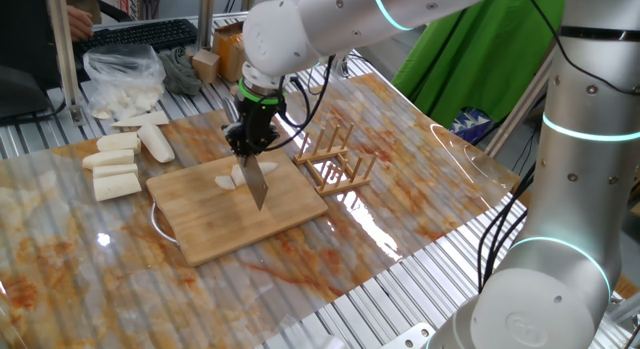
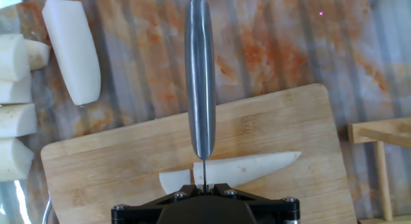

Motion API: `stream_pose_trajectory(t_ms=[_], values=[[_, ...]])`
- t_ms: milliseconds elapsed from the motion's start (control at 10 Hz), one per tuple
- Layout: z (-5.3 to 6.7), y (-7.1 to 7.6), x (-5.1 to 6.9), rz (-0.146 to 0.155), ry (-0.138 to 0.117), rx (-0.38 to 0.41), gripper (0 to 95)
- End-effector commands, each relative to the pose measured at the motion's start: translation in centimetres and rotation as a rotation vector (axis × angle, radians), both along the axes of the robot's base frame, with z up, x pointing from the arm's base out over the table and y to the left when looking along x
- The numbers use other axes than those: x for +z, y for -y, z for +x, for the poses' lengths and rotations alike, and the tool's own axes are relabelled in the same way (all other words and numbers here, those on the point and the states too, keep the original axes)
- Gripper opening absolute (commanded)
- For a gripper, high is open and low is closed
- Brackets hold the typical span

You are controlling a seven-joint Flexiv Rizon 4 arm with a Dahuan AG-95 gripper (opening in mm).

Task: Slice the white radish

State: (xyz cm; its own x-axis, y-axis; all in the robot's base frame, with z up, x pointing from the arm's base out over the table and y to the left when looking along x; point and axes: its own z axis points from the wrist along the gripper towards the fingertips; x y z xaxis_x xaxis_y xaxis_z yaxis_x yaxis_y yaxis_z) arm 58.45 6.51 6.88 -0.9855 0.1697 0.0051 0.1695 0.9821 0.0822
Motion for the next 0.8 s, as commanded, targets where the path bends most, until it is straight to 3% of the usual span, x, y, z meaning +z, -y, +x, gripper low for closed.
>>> stream_pose_trajectory(t_ms=[100,600,800], values=[[0.06,0.0,-0.11,-0.004,0.001,0.004,0.0],[0.14,0.05,-0.24,-0.007,-0.001,0.004,0.0],[0.36,-0.19,-0.93,-0.01,0.002,0.006,0.0]])
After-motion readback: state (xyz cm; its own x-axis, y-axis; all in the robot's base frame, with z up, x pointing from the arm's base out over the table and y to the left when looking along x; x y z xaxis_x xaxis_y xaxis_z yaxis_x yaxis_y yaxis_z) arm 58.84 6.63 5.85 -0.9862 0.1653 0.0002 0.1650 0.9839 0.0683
